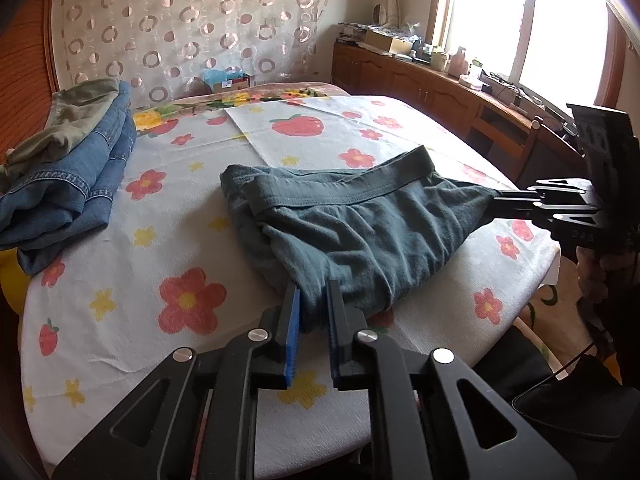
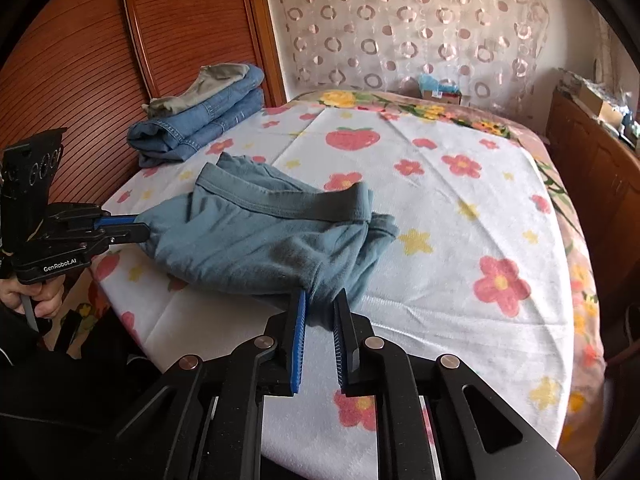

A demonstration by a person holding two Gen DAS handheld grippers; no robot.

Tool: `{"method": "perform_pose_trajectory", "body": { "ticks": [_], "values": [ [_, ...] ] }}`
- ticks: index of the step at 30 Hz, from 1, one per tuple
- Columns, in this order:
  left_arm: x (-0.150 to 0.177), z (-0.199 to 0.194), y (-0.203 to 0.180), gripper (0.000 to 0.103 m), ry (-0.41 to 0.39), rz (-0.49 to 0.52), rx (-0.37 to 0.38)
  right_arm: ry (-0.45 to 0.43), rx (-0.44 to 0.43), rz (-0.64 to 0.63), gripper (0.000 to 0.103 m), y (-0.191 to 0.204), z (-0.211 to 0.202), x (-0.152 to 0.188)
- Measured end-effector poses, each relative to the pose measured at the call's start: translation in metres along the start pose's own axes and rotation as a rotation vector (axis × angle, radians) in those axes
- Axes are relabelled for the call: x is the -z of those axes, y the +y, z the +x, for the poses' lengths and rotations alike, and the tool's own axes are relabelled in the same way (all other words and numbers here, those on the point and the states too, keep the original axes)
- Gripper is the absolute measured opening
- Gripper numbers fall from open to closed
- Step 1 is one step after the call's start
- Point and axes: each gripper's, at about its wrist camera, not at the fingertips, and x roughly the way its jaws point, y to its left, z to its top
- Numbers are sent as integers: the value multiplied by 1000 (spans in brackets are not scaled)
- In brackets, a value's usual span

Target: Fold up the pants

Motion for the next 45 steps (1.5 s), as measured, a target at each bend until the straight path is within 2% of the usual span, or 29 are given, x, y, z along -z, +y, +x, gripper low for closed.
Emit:
{"method": "perform_pose_trajectory", "body": {
  "ticks": [1,3,4,7,9,11,15,19,20,22,27,28,33,35,37,39,41,43,45],
  "values": [
    [-1,0,1,20,-2,-2,-2,-3,4,-3,14,0,-1,1],
    [-2,-2,3,36,-9,-6,-3,-5,19,-10,17,1,-3,1],
    [-3,-3,5,40,-15,-10,-1,-7,26,-13,18,1,-5,1],
    [-8,-2,9,47,-17,-14,-18,-19,25,-16,27,0,-10,0],
    [-12,0,11,64,-20,-14,-25,-27,29,-14,32,-3,-10,-1],
    [-19,5,15,73,-27,-19,-18,-33,32,-14,34,-5,-9,-3],
    [-32,15,18,73,-34,-10,-30,-40,33,-4,38,-11,2,-12],
    [-44,31,23,73,-24,-17,9,-42,33,2,41,-17,20,-24],
    [-47,36,25,72,-16,-23,21,-39,31,5,41,-19,26,-26],
    [-51,46,29,58,-2,-32,12,-28,34,13,41,-23,38,-33],
    [-53,65,32,40,21,-27,19,-10,4,32,41,-33,63,-45],
    [-53,66,33,38,17,-23,23,-3,2,32,41,-34,68,-47],
    [-53,58,33,17,-27,-20,33,21,-36,53,41,-39,85,-50],
    [-55,48,29,16,-69,1,41,13,-65,77,21,-43,85,-49],
    [-61,35,25,15,-114,8,43,-11,-81,82,14,-46,80,-49],
    [-66,25,24,15,-150,4,44,-60,-95,84,13,-46,69,-50],
    [-73,20,23,15,-177,8,25,-110,-71,79,13,-45,58,-52],
    [-79,27,26,15,-165,4,7,-140,-44,65,13,-42,54,-56],
    [-82,44,31,15,-117,-1,-13,-111,-14,57,13,-40,62,-58]
  ]
}}
